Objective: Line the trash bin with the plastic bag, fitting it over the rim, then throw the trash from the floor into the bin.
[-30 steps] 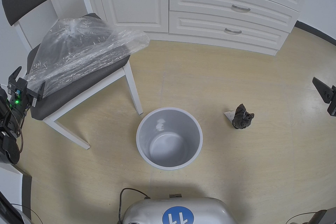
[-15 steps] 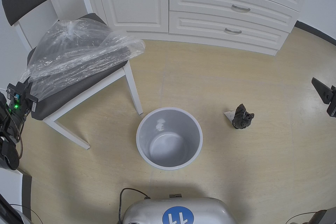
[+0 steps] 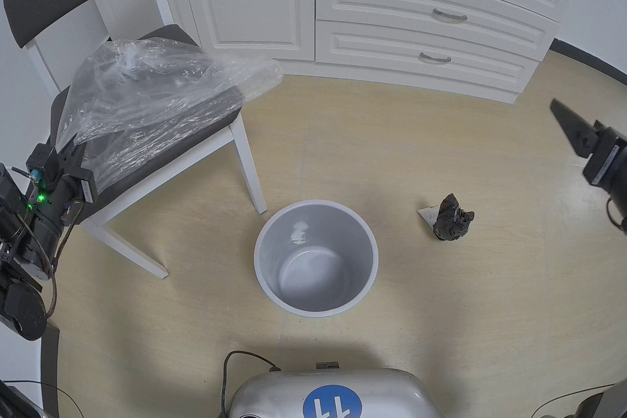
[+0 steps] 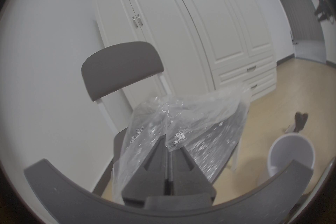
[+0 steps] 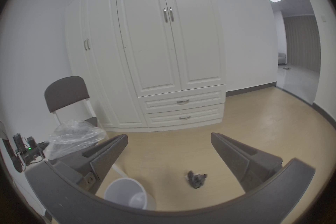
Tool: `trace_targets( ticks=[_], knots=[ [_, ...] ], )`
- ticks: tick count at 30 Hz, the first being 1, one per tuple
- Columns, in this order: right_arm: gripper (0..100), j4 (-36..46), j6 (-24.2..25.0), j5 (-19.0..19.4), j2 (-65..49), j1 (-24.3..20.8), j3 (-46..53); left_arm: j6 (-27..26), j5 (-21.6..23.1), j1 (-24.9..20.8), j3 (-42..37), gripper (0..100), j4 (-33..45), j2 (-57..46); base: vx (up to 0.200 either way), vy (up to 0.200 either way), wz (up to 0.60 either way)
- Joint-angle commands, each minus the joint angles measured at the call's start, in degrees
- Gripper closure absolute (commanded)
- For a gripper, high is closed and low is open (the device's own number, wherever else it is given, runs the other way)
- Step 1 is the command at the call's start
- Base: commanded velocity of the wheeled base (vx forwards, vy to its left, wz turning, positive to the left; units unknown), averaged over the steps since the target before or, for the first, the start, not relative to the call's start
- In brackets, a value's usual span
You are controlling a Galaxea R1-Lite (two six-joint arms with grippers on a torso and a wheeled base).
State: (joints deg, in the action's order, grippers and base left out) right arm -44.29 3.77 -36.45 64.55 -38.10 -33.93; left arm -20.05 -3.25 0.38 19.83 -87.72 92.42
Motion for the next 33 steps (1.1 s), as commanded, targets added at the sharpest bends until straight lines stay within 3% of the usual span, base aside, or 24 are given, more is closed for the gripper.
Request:
trace_targets(
  ticks=[1, 4, 7, 9, 10, 18, 25, 30, 32, 33],
  knots=[
    [0, -7.04, 4.23, -3.10, 14.46, -9.28, 1.49, 2.04, -3.25, -13.56, 3.11, 100, 0.27, -3.56, 0.000, 0.000, 0.00],
    [0, -9.94, 5.29, -3.72, 17.72, -9.80, 2.99, 2.21, -5.18, -19.71, 6.01, 100, 1.24, -4.26, 0.000, 0.000, 0.00],
    [0, -13.63, 5.11, -5.30, 19.39, -10.77, 5.98, 5.82, -6.94, -25.34, 8.55, 100, 1.41, -5.41, 0.000, 0.000, 0.00],
    [0, -13.72, 5.02, -5.30, 19.47, -10.86, 6.07, 6.08, -7.03, -25.51, 8.64, 100, 1.50, -5.49, 0.000, 0.000, 0.00],
    [0, -14.95, 4.85, -5.83, 19.91, -12.44, 7.12, 9.77, -7.47, -29.56, 9.87, 100, 2.65, -7.69, 0.000, 0.000, 0.00],
    [0, -15.04, 5.55, -5.12, 23.61, -13.06, 8.35, 11.44, -7.82, -36.68, 10.93, 100, 4.67, -9.80, 0.000, 0.000, 0.00],
    [0, -15.21, 10.30, -5.12, 29.41, -16.48, 8.09, 11.26, -10.19, -39.93, 11.89, 100, 4.58, -10.24, 0.000, 0.000, 0.00],
    [0, -15.30, 11.97, -0.82, 32.92, -18.07, 3.69, 10.91, -11.69, -39.67, 10.75, 100, 4.84, -10.24, 0.000, 0.000, 0.00],
    [0, -15.39, 14.51, 0.06, 33.10, -17.63, 3.52, 10.83, -11.69, -39.75, 10.14, 100, 4.93, -10.15, 0.000, 0.000, 0.00],
    [0, -15.92, 18.82, 1.38, 34.33, -17.28, 3.52, 10.56, -11.69, -39.75, 9.43, 100, 5.46, -10.24, 0.000, 0.000, 0.00]
  ],
)
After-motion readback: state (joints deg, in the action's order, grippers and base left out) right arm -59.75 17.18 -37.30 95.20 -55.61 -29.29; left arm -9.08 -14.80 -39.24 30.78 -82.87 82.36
